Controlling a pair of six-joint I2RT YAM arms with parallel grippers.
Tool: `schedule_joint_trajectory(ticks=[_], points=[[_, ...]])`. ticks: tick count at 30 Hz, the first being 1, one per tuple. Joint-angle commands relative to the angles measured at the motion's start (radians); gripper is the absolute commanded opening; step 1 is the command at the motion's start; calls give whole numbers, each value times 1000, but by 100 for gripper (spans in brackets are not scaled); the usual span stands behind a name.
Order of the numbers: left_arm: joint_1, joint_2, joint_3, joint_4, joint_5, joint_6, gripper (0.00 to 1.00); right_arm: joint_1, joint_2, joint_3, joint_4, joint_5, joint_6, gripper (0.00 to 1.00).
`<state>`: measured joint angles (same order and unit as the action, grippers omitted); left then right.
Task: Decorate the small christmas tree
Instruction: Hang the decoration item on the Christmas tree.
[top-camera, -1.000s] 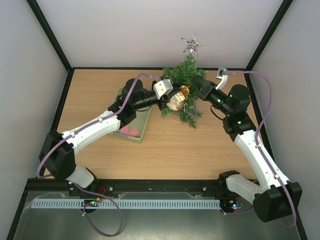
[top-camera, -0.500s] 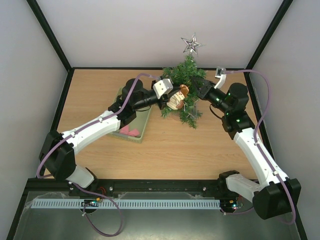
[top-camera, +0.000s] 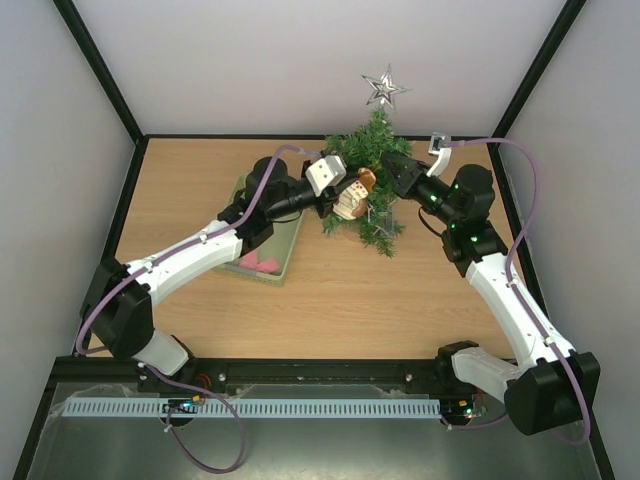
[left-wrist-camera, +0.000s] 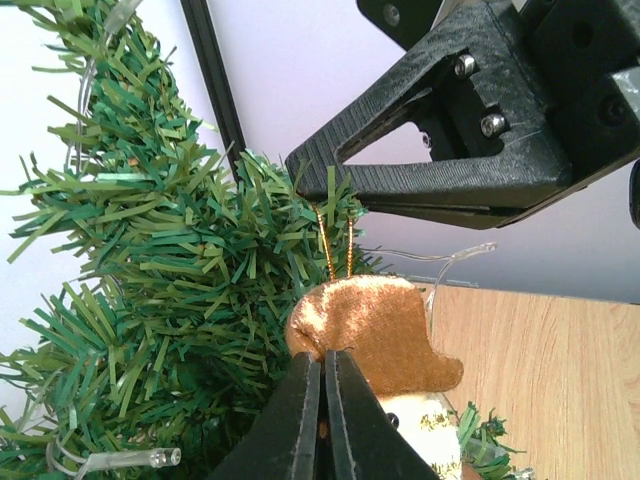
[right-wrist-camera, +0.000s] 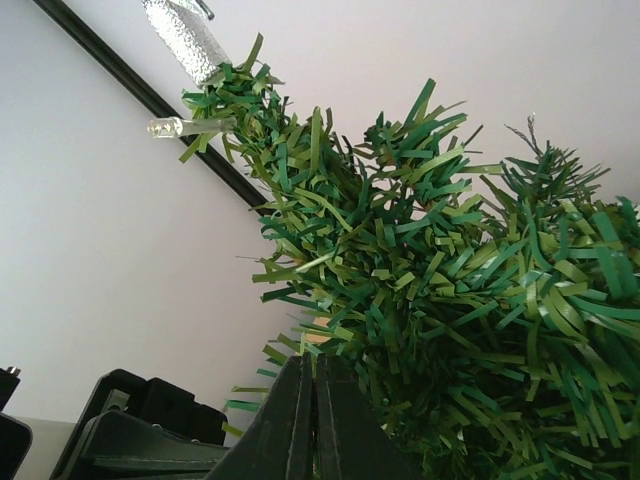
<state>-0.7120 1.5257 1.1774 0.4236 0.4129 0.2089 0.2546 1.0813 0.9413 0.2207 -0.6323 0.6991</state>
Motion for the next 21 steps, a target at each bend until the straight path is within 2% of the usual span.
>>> schedule_joint_trajectory(ticks=[1,7,13,21], points=[[6,11,29,-3,8,-16,2,1,-4,11,28,14,-24,2],[6,3,8,1,56,-47,4,1,-12,6,14,23,-38,2],[-1,-1,-7,20,79,-83,13,1,-17,1,8,23,-42,2],[-15,19,32,-45,103,-74,10,1,-34,-8,-8,18,-43,2]])
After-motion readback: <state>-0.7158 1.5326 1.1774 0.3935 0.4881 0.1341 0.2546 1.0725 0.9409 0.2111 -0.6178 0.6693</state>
